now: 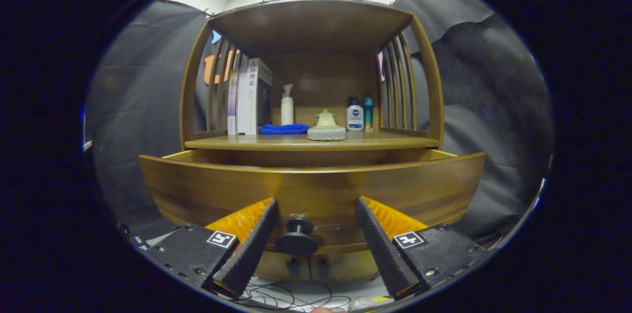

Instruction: Pull open the drawer, take out the items inside it, and place them on the countertop above the cabinet.

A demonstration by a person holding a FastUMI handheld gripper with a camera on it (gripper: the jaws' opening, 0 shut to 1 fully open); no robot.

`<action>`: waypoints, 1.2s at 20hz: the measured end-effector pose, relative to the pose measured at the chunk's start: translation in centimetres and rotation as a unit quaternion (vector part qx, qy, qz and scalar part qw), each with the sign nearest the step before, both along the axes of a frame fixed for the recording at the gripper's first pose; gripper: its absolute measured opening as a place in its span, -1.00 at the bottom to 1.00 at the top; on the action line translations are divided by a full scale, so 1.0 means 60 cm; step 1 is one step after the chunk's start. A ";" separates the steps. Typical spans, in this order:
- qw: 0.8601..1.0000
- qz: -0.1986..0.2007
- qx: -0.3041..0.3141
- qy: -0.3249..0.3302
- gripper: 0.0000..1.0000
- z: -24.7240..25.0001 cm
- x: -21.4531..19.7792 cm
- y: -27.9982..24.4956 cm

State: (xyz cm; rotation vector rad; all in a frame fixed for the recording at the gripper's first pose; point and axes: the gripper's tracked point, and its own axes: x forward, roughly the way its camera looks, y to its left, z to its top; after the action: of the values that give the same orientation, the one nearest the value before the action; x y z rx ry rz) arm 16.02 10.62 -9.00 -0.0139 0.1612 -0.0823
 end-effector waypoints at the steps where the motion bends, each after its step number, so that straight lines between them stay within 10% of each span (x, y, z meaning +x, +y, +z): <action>1: 1.000 -0.001 0.001 0.000 1.00 -0.001 0.007 0.001; 24: 1.000 -0.008 0.002 -0.019 1.00 -0.006 0.168 -0.006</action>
State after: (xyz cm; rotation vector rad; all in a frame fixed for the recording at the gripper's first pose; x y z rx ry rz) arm 26.08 10.27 -9.37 -0.0075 0.1228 -0.0975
